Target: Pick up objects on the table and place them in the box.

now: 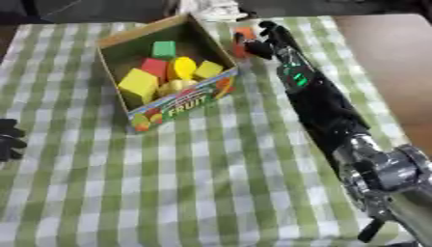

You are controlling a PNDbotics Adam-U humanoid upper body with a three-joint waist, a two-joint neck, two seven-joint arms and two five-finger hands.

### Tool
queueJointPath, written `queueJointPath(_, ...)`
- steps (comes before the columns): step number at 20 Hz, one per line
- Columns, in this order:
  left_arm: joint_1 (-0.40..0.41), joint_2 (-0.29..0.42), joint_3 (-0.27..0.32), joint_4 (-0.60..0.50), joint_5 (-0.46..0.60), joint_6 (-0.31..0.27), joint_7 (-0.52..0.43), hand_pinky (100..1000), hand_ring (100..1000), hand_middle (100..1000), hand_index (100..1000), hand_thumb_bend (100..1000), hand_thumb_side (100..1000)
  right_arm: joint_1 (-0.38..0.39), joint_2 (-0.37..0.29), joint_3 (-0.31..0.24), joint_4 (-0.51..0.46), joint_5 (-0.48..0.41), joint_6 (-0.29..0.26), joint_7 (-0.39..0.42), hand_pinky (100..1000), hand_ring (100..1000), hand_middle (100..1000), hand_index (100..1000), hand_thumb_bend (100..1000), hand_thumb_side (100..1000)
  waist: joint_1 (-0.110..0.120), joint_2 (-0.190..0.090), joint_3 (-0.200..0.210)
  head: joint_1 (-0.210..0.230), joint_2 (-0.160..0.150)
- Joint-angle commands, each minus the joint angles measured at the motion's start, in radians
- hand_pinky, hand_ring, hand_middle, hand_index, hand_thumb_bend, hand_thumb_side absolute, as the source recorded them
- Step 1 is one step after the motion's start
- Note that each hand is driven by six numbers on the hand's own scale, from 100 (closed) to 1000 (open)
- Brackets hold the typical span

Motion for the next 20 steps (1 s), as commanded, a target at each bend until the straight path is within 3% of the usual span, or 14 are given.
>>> queueJointPath(1, -0.014, 0.006, -0.002, -0.021, 0.004, -0.001, -0.003, 634, 680, 672, 831, 216, 563, -0.028, -0.004, 0.006, -0.037, 0.033, -0.008, 0.016, 742, 815, 813, 938, 430, 586, 0.003, -0.014, 0.002, -0.005, 0.005)
queueJointPath(9, -0.015, 0.004, -0.004, -0.021, 0.006, -0.002, -0.007, 634, 680, 673, 831, 214, 564, -0.034, 0.029, 0.015, -0.038, 0.121, 0.003, 0.029, 743, 811, 811, 940, 405, 556, 0.003, -0.015, 0.007, -0.01, 0.005)
queueJointPath(13, -0.018, 0.003, -0.005, -0.022, 0.007, -0.002, -0.008, 635, 680, 673, 831, 212, 565, -0.032, 0.042, 0.016, -0.033, 0.196, 0.023, 0.011, 715, 769, 750, 886, 396, 362, 0.003, -0.013, 0.014, -0.012, 0.005)
queueJointPath(17, -0.018, 0.002, -0.004, -0.021, 0.006, -0.001, -0.008, 634, 680, 673, 831, 211, 566, -0.024, 0.048, 0.006, -0.022, 0.265, 0.084, -0.071, 663, 680, 611, 766, 306, 143, 0.002, -0.013, 0.019, -0.008, 0.005)
queueJointPath(20, -0.019, 0.002, -0.004, -0.02, 0.006, 0.0, -0.008, 634, 680, 674, 831, 210, 566, -0.015, 0.047, -0.004, -0.004, 0.276, 0.132, -0.137, 636, 635, 550, 701, 233, 100, -0.001, -0.013, 0.019, -0.004, 0.005)
